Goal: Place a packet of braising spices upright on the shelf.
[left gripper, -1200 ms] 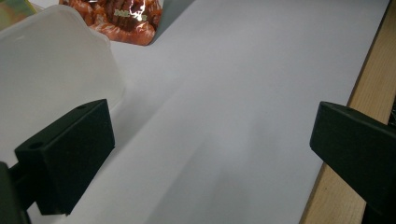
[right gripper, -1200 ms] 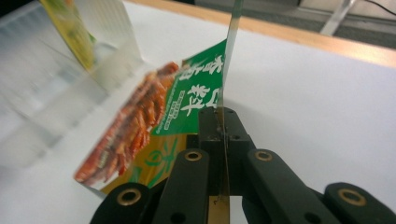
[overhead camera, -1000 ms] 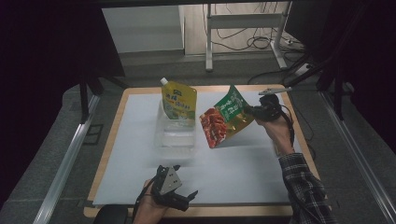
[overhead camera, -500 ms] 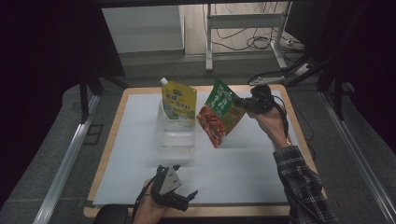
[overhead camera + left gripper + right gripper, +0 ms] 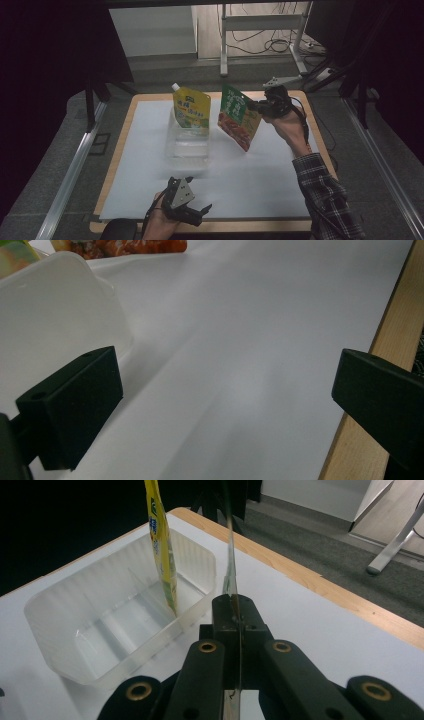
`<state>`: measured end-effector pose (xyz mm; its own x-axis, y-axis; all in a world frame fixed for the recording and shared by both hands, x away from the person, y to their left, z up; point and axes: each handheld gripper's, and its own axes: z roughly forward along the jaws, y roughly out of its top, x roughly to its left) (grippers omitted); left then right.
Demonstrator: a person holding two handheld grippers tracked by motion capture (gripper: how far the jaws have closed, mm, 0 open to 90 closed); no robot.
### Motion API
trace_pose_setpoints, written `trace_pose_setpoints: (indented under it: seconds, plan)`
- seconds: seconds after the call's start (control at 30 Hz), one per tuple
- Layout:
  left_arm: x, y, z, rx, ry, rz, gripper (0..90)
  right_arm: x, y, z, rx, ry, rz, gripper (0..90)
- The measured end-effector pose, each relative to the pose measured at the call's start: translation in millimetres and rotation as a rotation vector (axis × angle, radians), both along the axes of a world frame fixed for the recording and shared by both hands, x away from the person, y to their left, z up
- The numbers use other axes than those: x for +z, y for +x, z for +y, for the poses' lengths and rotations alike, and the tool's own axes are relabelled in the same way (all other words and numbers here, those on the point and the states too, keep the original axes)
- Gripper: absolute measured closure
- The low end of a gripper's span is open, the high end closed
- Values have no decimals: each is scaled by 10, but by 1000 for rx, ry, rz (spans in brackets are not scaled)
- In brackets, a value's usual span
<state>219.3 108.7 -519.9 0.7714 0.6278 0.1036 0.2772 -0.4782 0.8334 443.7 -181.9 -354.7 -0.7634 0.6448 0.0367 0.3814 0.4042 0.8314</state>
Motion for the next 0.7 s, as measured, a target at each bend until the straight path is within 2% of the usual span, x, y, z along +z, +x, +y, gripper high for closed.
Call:
trace_pose_setpoints:
  seconds: [0.27, 0.7]
  plan:
    - [-1, 3, -3, -3, 0, 1, 0, 107, -64, -56, 8, -6, -9, 891]
    - [4, 10, 9, 0, -27, 6, 0, 305, -210, -93, 75, 8, -25, 891]
